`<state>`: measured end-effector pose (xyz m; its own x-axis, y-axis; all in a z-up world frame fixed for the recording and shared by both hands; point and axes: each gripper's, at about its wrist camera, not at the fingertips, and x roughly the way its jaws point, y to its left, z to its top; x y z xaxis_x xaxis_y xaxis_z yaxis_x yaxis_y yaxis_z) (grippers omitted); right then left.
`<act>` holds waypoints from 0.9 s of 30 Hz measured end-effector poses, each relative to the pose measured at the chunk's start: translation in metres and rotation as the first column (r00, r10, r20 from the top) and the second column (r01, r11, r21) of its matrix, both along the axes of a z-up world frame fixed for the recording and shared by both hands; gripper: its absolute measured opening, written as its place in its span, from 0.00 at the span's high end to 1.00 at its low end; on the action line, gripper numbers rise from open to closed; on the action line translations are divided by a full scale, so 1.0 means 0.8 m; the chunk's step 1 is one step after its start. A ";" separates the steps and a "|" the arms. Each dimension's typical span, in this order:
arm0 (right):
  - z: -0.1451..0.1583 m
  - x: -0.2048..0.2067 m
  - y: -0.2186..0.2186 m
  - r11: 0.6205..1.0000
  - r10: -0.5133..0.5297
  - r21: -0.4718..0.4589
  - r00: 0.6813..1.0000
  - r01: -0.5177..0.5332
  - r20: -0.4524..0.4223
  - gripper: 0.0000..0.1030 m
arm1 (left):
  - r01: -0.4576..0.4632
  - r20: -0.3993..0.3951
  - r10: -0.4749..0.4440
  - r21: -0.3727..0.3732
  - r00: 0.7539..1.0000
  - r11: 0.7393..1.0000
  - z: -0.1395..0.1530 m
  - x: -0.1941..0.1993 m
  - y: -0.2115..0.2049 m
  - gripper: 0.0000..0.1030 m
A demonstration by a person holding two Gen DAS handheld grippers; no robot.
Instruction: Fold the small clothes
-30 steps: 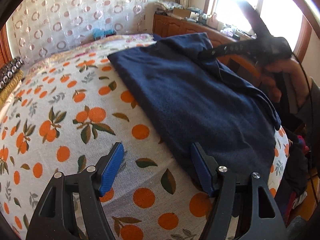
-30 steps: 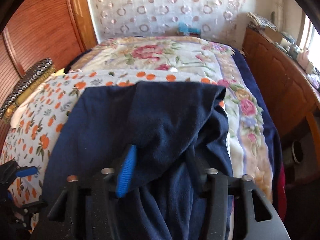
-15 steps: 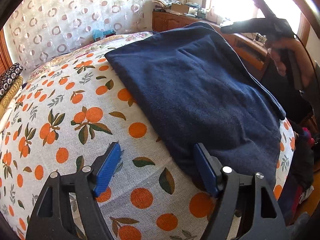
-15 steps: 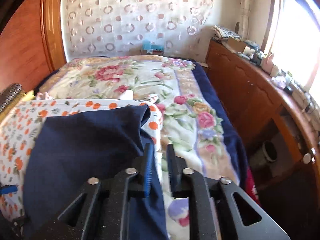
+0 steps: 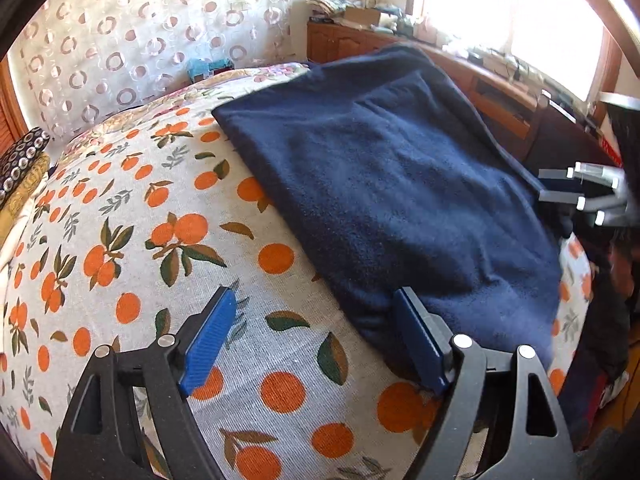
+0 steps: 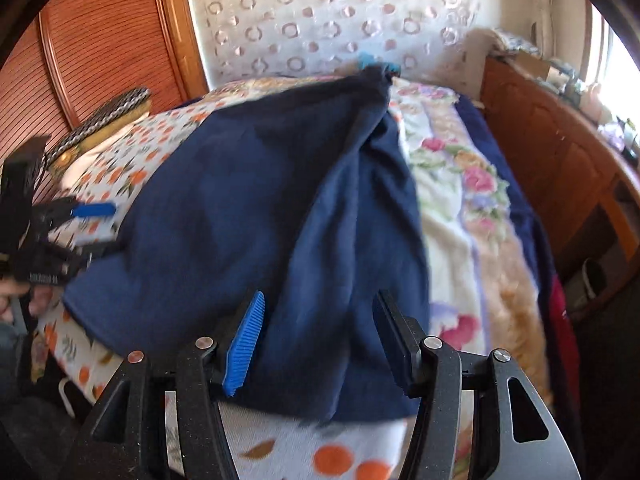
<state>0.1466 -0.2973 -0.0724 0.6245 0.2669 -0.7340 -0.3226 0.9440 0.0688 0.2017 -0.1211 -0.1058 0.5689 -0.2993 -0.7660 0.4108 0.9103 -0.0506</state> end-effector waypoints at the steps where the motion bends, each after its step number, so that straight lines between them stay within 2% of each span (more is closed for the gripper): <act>1: -0.001 -0.001 -0.003 1.000 0.006 -0.007 1.000 -0.006 0.000 0.43 | 0.001 0.010 -0.001 -0.013 1.000 1.000 0.006 -0.004 -0.001 0.21; 4: -0.004 -0.003 -0.015 1.000 0.015 -0.002 1.000 -0.015 0.015 0.44 | 0.025 0.070 -0.024 -0.010 0.997 1.000 0.025 -0.022 -0.011 0.21; 5: 0.000 -0.005 -0.022 1.000 0.007 -0.001 1.000 -0.007 0.023 0.63 | 0.036 0.085 -0.035 -0.010 0.996 0.999 0.031 -0.030 -0.017 0.21; 7: 0.005 -0.008 -0.032 0.999 -0.037 -0.022 0.998 0.038 0.047 0.95 | 0.052 0.084 -0.050 -0.031 0.995 0.998 0.037 -0.040 -0.023 0.21; 9: 0.011 -0.015 -0.051 0.992 -0.117 -0.032 0.991 0.119 0.069 0.95 | 0.064 0.061 -0.061 -0.048 0.996 0.997 0.034 -0.045 -0.027 0.21; 10: 0.011 -0.019 -0.064 0.991 -0.137 -0.002 0.989 0.137 0.065 0.95 | 0.070 0.050 -0.068 -0.049 0.996 0.996 0.031 -0.047 -0.029 0.21; 14: -0.001 -0.029 -0.092 0.982 -0.186 0.045 0.982 0.185 0.032 0.95 | 0.077 0.007 -0.077 -0.022 0.997 0.997 0.009 -0.051 -0.040 0.21; 16: -0.007 -0.030 -0.093 0.980 -0.186 0.081 0.982 0.183 0.031 0.95 | 0.069 -0.011 -0.069 -0.037 0.998 0.997 0.003 -0.052 -0.038 0.21; 18: -0.010 -0.021 -0.089 0.978 -0.189 0.100 0.981 0.185 0.035 0.85 | 0.058 -0.028 -0.060 -0.060 0.998 0.997 -0.001 -0.053 -0.035 0.21; 19: -0.010 -0.018 -0.089 0.977 -0.189 0.111 0.981 0.184 0.042 0.70 | 0.056 -0.037 -0.059 -0.070 0.998 0.996 -0.002 -0.055 -0.035 0.21; 20: -0.012 -0.014 -0.089 0.975 -0.188 0.128 0.981 0.181 0.048 0.51 | 0.054 -0.043 -0.058 -0.080 0.997 0.995 -0.004 -0.057 -0.033 0.21; 22: -0.021 -0.014 -0.089 0.971 -0.190 0.153 0.981 0.182 0.044 0.34 | 0.045 -0.042 -0.049 -0.094 0.998 0.995 -0.004 -0.064 -0.030 0.21; 24: -0.028 -0.011 -0.089 0.970 -0.180 0.171 0.983 0.173 0.025 0.34 | 0.036 -0.043 -0.042 -0.113 0.998 0.993 -0.003 -0.068 -0.026 0.21; 27: -0.033 -0.010 -0.092 0.962 -0.172 0.217 0.985 0.168 0.000 0.34 | 0.015 -0.042 -0.021 -0.133 0.999 0.991 -0.003 -0.076 -0.024 0.31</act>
<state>0.1384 -0.3709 -0.0986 0.6873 0.3064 -0.6585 -0.1619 0.9485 0.2723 0.1406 -0.1402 -0.1082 0.5296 -0.4100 -0.7426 0.4218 0.8868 -0.1888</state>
